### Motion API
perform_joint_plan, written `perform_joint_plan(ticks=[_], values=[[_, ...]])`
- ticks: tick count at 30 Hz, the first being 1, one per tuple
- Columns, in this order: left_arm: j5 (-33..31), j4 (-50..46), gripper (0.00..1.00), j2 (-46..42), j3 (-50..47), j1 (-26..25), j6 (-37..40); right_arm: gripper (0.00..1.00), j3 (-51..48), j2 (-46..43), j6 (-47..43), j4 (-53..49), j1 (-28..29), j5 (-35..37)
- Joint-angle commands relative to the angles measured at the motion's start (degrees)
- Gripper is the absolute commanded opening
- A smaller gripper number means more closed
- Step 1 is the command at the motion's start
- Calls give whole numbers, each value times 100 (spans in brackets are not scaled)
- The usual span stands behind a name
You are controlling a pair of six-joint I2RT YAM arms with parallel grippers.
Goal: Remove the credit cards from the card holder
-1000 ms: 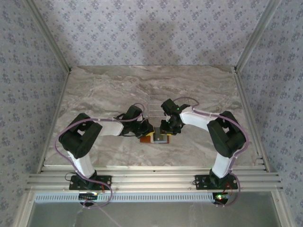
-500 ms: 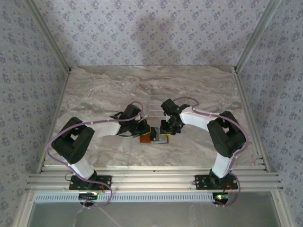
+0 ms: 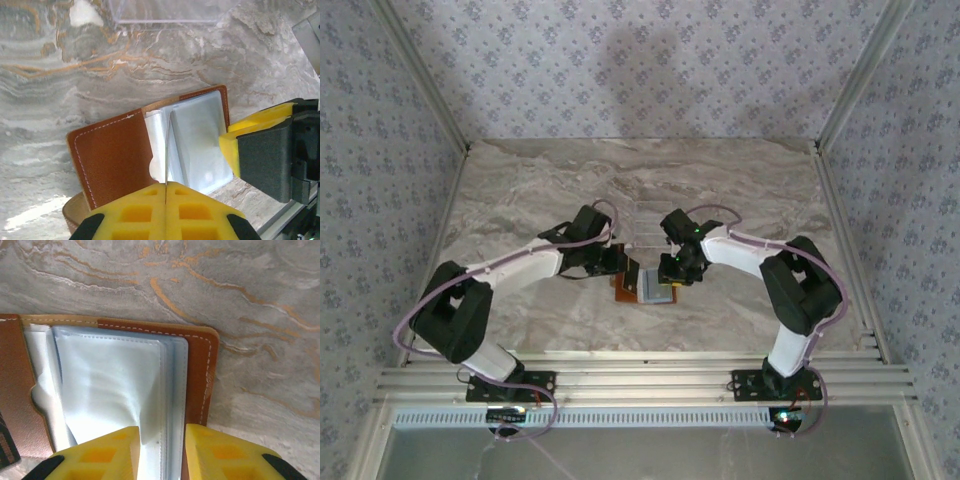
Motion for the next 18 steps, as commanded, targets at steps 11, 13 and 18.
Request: perform_joint_plan(ticks=[11, 13, 18], values=[[-390, -1747, 1, -179, 1831, -56, 3925, 36, 214, -1206, -242, -879, -356, 265], [-640, -1839, 0, -128, 2088, -136, 4633, 36, 235, -1334, -363, -994, -549, 273], [-702, -2564, 0, 381, 2950, -260, 6136, 36, 231, -1619, -661, -1221, -1119, 290]])
